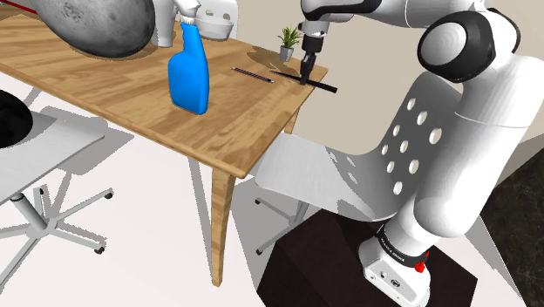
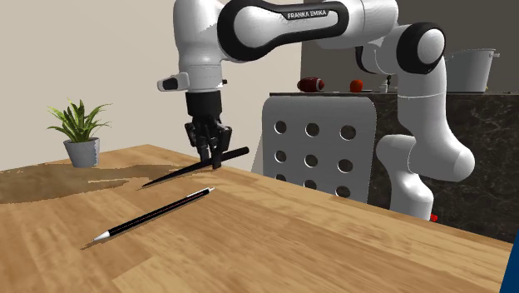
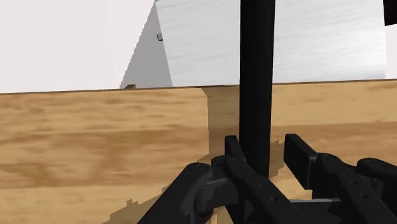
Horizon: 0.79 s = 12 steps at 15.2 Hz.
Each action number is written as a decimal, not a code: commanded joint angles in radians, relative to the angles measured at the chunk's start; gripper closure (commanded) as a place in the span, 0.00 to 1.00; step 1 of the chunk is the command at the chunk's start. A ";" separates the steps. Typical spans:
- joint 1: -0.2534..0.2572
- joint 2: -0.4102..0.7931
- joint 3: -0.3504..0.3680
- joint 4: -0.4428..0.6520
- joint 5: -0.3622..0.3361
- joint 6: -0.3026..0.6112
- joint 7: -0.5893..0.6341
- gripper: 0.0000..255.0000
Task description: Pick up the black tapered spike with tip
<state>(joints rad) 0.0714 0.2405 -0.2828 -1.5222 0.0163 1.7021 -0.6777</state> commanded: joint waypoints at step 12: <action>-0.009 0.018 -0.007 0.088 -0.003 -0.074 -0.002 1.00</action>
<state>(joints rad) 0.0637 0.2580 -0.2888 -1.4488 0.0128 1.6421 -0.6784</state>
